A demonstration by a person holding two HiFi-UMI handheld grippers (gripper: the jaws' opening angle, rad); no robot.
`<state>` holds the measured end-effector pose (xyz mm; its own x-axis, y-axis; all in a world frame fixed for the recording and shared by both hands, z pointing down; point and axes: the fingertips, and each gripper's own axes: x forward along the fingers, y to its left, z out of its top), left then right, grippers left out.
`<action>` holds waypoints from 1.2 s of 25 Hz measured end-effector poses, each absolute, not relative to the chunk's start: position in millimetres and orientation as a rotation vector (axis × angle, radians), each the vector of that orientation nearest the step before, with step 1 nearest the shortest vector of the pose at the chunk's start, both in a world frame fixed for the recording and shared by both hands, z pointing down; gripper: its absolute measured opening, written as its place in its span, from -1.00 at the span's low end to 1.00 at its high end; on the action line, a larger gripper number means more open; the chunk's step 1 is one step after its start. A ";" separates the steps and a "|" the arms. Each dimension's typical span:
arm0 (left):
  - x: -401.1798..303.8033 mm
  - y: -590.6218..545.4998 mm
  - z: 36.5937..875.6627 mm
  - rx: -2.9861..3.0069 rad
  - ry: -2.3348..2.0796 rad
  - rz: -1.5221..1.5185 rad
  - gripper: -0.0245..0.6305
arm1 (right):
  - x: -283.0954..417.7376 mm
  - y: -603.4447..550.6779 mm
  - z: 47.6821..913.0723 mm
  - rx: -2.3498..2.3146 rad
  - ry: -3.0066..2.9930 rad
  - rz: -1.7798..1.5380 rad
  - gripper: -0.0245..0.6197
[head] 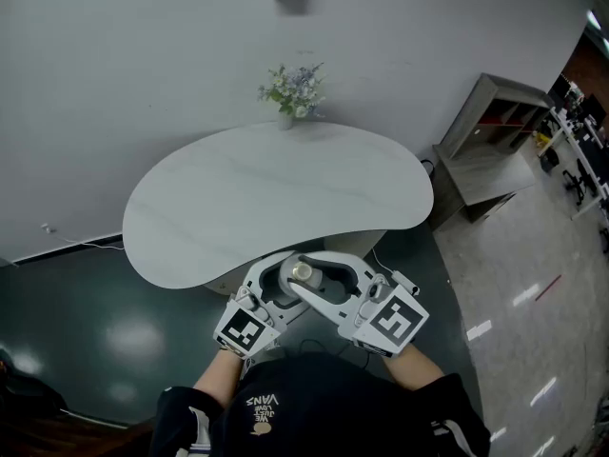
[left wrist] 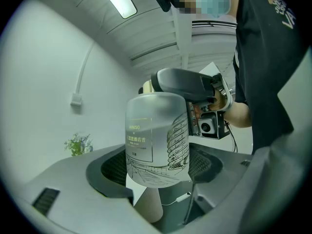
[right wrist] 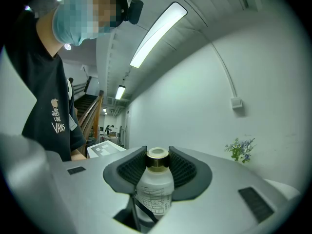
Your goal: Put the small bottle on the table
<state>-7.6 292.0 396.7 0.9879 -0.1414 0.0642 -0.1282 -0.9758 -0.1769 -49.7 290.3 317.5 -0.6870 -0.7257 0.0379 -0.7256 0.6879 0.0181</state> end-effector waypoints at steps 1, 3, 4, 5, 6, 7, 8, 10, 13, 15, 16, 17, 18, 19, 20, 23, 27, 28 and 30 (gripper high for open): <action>-13.9 284.4 395.9 -2.963 0.196 -0.114 0.19 | -55.1 282.4 316.7 1.239 -2.833 -0.007 -0.43; -27.3 267.8 396.7 -2.972 0.178 -0.121 0.19 | -67.8 266.2 317.0 1.264 -2.817 0.007 -0.43; -33.7 259.6 397.0 -2.970 0.161 -0.123 0.19 | -74.8 257.9 316.5 1.279 -2.822 0.009 -0.43; -39.8 251.7 397.6 -2.966 0.141 -0.127 0.19 | -81.1 249.5 316.7 1.297 -2.824 0.012 -0.43; -45.6 243.9 398.7 -2.965 0.122 -0.132 0.19 | -86.6 241.2 317.5 1.316 -2.821 0.016 -0.43; -51.1 236.8 399.7 -2.967 0.103 -0.137 0.19 | -91.7 233.4 318.4 1.334 -2.815 0.023 -0.43; -56.2 230.7 400.3 -2.972 0.085 -0.140 0.19 | -96.4 226.6 319.4 1.352 -2.809 0.032 -0.43; -64.6 221.0 399.4 -2.966 0.049 -0.132 0.19 | -104.5 215.3 320.7 1.379 -2.798 0.044 -0.43; -70.4 204.6 402.2 -2.966 0.041 -0.128 0.19 | -110.4 196.7 320.0 1.407 -2.801 0.004 -0.43; -69.1 195.2 404.4 -2.984 0.053 -0.131 0.19 | -109.1 186.9 321.6 1.403 -2.803 0.019 -0.43; -67.5 190.7 405.2 -2.992 0.060 -0.132 0.19 | -107.7 183.0 324.2 1.389 -2.797 0.046 -0.43; -66.0 185.6 406.9 -3.001 0.070 -0.136 0.19 | -106.2 178.4 326.7 1.372 -2.793 0.067 -0.43; -64.6 179.7 409.1 -3.006 0.083 -0.143 0.19 | -104.7 172.9 328.6 1.355 -2.794 0.077 -0.43; -63.0 173.1 410.5 -3.003 0.096 -0.147 0.19 | -103.3 166.7 330.2 1.338 -2.799 0.081 -0.43; -61.1 166.1 410.5 -2.996 0.110 -0.147 0.19 | -101.5 160.2 331.4 1.321 -2.808 0.083 -0.43; -50.7 143.6 412.2 -2.987 0.181 -0.155 0.19 | -91.1 139.7 332.7 1.262 -2.843 0.074 -0.43; -25.4 116.7 414.2 -2.996 0.292 -0.157 0.19 | -66.6 113.4 329.0 1.163 -2.895 0.027 -0.43; -17.8 109.5 414.4 -2.995 0.318 -0.153 0.19 | -59.3 106.5 328.4 1.135 -2.906 0.010 -0.43; -1.3 94.5 416.5 -2.986 0.371 -0.163 0.19 | -43.3 93.1 329.3 1.084 -2.924 -0.008 -0.43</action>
<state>-1.3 94.5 416.5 0.9640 -0.2499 0.0908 -0.2361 -0.9616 -0.1399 -43.3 93.1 329.3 -0.7579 -0.6521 0.0201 -0.6519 0.7582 0.0127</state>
